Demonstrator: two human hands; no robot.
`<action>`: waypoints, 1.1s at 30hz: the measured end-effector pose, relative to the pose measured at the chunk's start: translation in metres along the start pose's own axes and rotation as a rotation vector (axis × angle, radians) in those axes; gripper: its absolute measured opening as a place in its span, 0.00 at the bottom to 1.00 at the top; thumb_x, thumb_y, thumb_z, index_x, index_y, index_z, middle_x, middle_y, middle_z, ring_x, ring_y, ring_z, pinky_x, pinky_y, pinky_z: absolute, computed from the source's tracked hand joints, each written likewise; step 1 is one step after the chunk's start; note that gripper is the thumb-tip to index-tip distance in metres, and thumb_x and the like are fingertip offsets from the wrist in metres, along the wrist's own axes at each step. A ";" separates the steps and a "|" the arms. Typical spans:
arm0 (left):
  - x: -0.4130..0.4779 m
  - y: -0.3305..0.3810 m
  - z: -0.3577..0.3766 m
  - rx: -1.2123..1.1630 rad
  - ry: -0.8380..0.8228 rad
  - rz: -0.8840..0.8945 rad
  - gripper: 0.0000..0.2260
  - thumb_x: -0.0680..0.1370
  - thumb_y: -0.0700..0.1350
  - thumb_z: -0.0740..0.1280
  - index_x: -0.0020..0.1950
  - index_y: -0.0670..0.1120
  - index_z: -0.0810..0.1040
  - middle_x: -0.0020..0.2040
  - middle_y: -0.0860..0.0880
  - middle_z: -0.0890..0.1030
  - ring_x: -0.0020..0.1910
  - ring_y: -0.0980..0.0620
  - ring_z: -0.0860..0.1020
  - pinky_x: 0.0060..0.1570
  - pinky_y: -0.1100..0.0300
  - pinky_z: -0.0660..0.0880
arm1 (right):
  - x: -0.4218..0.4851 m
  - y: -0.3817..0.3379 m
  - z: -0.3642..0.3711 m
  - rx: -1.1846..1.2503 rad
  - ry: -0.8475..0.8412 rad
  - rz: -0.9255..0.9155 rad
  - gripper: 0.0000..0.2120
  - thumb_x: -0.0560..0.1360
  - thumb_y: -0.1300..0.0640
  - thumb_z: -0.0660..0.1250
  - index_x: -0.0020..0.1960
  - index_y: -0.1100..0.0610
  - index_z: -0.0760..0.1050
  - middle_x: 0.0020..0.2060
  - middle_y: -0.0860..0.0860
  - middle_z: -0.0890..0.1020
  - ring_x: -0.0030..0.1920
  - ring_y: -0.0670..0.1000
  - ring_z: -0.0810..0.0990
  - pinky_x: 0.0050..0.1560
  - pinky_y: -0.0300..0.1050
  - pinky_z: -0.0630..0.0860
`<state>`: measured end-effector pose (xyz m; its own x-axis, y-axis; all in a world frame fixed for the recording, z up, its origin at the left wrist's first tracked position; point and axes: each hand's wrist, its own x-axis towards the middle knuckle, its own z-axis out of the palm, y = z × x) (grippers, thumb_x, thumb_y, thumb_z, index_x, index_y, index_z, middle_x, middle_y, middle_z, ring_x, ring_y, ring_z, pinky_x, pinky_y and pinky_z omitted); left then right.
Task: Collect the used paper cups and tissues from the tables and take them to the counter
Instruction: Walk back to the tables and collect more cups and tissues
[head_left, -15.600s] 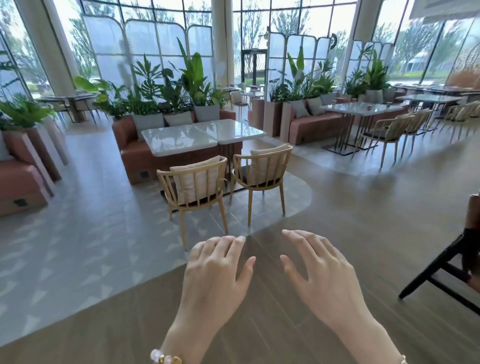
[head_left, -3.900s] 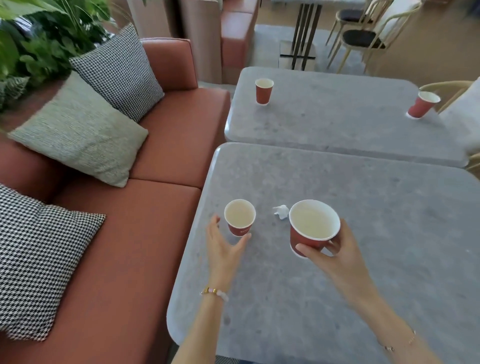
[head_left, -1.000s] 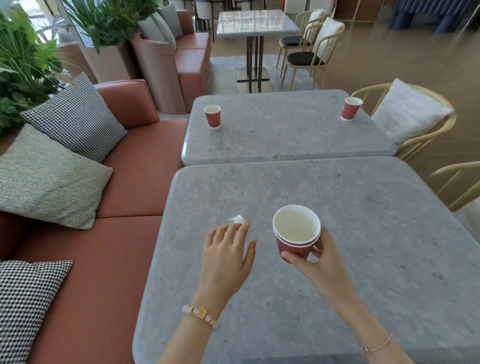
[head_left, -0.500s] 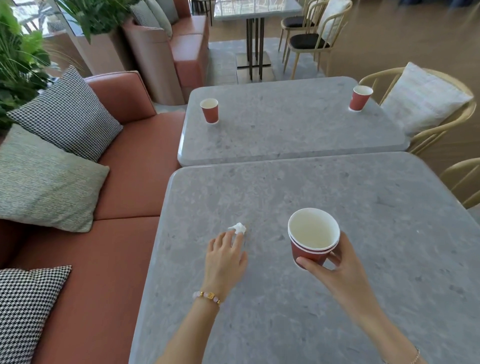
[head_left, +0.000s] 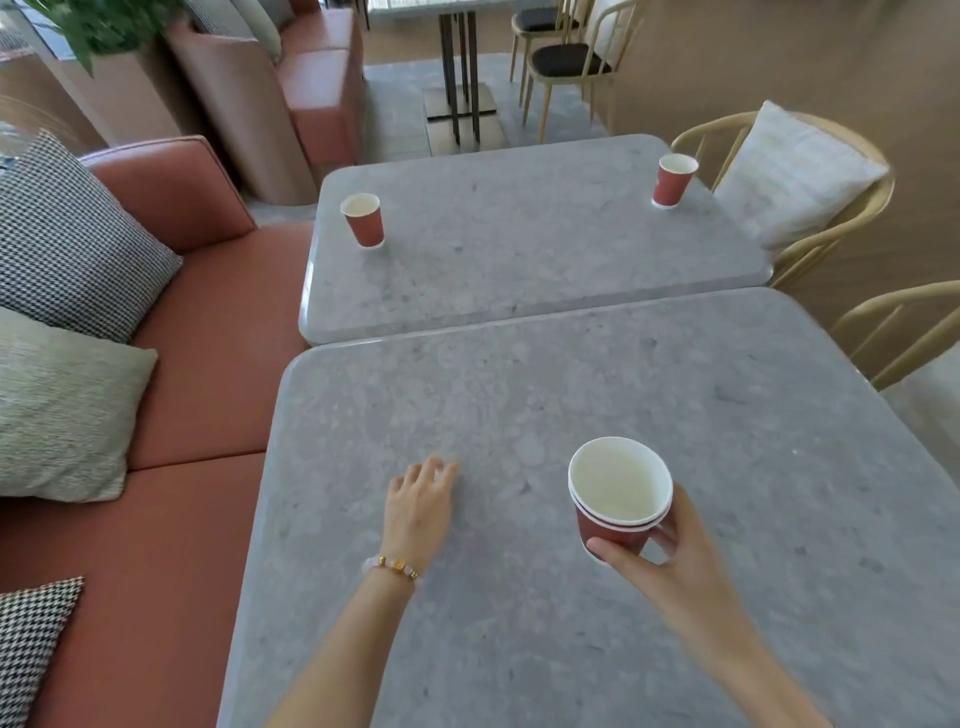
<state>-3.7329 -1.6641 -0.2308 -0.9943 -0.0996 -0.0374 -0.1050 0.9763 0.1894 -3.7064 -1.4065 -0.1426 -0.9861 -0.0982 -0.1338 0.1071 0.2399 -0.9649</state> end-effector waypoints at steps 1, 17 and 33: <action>-0.001 0.000 0.000 -0.001 0.004 -0.003 0.15 0.73 0.32 0.61 0.58 0.43 0.76 0.58 0.45 0.77 0.52 0.43 0.76 0.48 0.52 0.69 | 0.000 0.000 -0.001 -0.006 0.004 -0.001 0.33 0.61 0.57 0.80 0.52 0.29 0.70 0.51 0.31 0.79 0.52 0.32 0.78 0.49 0.36 0.71; -0.038 0.053 -0.078 -0.177 0.372 0.226 0.13 0.68 0.33 0.73 0.52 0.41 0.79 0.49 0.44 0.80 0.42 0.42 0.80 0.39 0.51 0.76 | -0.014 -0.012 -0.017 -0.005 0.060 -0.049 0.32 0.62 0.56 0.80 0.53 0.29 0.69 0.51 0.30 0.78 0.52 0.32 0.78 0.48 0.35 0.72; -0.109 0.156 -0.123 -0.322 0.369 0.578 0.14 0.70 0.34 0.72 0.54 0.41 0.79 0.49 0.44 0.78 0.41 0.45 0.78 0.41 0.51 0.76 | -0.104 0.004 -0.088 0.041 0.356 -0.042 0.30 0.62 0.57 0.80 0.52 0.32 0.70 0.49 0.29 0.79 0.50 0.29 0.77 0.41 0.24 0.71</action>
<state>-3.6431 -1.5241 -0.0768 -0.8282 0.2978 0.4749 0.4911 0.7939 0.3586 -3.6141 -1.3097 -0.1129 -0.9713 0.2373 -0.0142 0.0639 0.2028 -0.9771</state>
